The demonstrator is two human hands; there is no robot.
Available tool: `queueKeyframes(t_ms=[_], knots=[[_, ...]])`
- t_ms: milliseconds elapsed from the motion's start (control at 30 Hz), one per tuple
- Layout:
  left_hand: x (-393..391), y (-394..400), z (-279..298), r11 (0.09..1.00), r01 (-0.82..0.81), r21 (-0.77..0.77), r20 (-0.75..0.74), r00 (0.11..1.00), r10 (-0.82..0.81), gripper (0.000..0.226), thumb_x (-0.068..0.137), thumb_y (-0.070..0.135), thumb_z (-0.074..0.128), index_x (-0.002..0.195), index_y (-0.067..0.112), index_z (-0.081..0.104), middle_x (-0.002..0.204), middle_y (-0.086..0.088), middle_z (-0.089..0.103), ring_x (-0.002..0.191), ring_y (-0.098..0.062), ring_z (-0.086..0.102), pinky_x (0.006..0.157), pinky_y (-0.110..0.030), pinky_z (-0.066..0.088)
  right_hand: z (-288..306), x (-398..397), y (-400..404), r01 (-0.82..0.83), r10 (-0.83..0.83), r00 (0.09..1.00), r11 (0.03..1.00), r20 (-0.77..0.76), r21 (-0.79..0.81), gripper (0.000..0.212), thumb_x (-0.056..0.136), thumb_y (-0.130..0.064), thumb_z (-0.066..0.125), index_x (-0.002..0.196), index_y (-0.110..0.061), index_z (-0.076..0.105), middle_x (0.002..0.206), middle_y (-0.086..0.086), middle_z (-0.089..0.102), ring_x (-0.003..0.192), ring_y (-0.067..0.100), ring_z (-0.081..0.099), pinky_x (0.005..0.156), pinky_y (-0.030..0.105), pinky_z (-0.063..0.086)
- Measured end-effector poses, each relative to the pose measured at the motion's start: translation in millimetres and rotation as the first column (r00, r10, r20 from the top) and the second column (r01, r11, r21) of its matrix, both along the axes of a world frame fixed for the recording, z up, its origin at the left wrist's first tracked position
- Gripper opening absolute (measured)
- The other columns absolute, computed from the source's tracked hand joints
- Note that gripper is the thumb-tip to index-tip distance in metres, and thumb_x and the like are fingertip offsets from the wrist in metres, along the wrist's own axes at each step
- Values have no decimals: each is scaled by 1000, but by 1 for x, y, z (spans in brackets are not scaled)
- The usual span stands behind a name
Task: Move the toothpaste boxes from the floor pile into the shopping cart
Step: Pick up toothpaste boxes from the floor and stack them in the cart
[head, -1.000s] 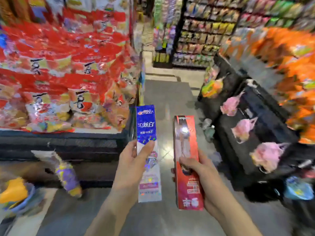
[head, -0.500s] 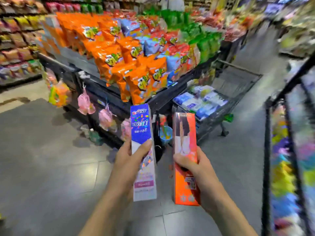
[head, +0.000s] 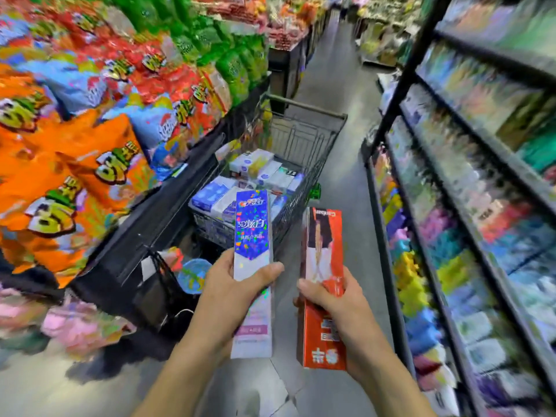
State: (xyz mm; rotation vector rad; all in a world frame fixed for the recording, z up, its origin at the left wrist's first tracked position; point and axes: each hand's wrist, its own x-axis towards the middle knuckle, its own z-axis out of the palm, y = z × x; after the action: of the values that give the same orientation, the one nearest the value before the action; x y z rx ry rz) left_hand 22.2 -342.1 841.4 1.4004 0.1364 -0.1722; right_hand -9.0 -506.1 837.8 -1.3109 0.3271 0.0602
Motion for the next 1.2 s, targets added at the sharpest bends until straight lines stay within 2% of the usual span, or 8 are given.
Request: queueKeyframes(t_ms=[267, 433, 500, 633, 733, 933, 1067, 1200], knots=[[161, -53, -6, 995, 86, 58, -17, 996, -85, 22, 81, 8, 80, 100, 12, 70, 87, 2, 78, 70, -8, 69, 63, -22, 53, -10, 128, -50, 182, -184, 982, 982, -35, -45, 59, 58, -28, 87, 109, -13, 61, 82, 11, 71, 76, 28, 67, 79, 47, 55], [246, -96, -20, 978, 147, 148, -50, 989, -141, 19, 83, 15, 78, 100, 16, 72, 90, 4, 78, 83, -14, 73, 79, -32, 57, -20, 203, -92, 232, -233, 971, 972, -43, -32, 57, 58, -26, 85, 109, -16, 63, 86, 7, 73, 77, 26, 68, 73, 40, 57], [277, -114, -27, 972, 160, 172, -52, 987, -154, 18, 84, 15, 78, 100, 17, 72, 90, 6, 78, 84, -13, 74, 75, -27, 57, -27, 234, -110, 238, -239, 970, 971, -53, -31, 59, 56, -26, 86, 110, -15, 63, 86, 8, 73, 77, 25, 67, 70, 37, 57], [352, -155, -45, 962, 89, 258, -16, 996, -88, 22, 81, 13, 81, 99, 18, 70, 86, 11, 77, 78, -5, 71, 68, -19, 54, -45, 313, -157, 211, -213, 975, 977, -71, -23, 58, 56, -26, 87, 108, -15, 63, 85, 9, 72, 77, 27, 66, 74, 41, 55], [403, -182, -54, 952, -6, 306, -16, 1000, 12, 34, 78, 12, 84, 105, 18, 64, 91, 4, 77, 81, -9, 72, 71, -21, 56, -53, 370, -187, 159, -157, 984, 987, -88, 12, 60, 59, -22, 91, 111, -14, 62, 90, 17, 71, 77, 25, 65, 79, 46, 55], [491, -212, -65, 880, -133, 456, -15, 988, 156, 37, 75, 19, 86, 97, 17, 56, 83, 0, 72, 66, -4, 66, 59, -17, 48, -64, 475, -221, 53, -47, 992, 997, -113, 53, 39, 79, -1, 77, 112, -11, 59, 78, 1, 74, 63, 12, 69, 55, 24, 54], [550, -212, -83, 828, -159, 538, 11, 983, 182, 38, 71, 36, 86, 92, 21, 57, 79, 8, 70, 71, -12, 65, 67, -29, 49, -74, 542, -229, -8, 17, 988, 998, -151, 57, 40, 82, -3, 75, 118, -8, 58, 82, 8, 73, 64, 17, 68, 60, 33, 58], [612, -209, -109, 787, -148, 599, 24, 986, 167, 30, 75, 32, 84, 90, 24, 59, 80, 15, 70, 72, -8, 64, 63, -22, 46, -93, 611, -229, -36, 55, 974, 995, -219, 88, 31, 88, -10, 71, 117, -10, 59, 78, 8, 71, 57, 15, 65, 56, 29, 55]])
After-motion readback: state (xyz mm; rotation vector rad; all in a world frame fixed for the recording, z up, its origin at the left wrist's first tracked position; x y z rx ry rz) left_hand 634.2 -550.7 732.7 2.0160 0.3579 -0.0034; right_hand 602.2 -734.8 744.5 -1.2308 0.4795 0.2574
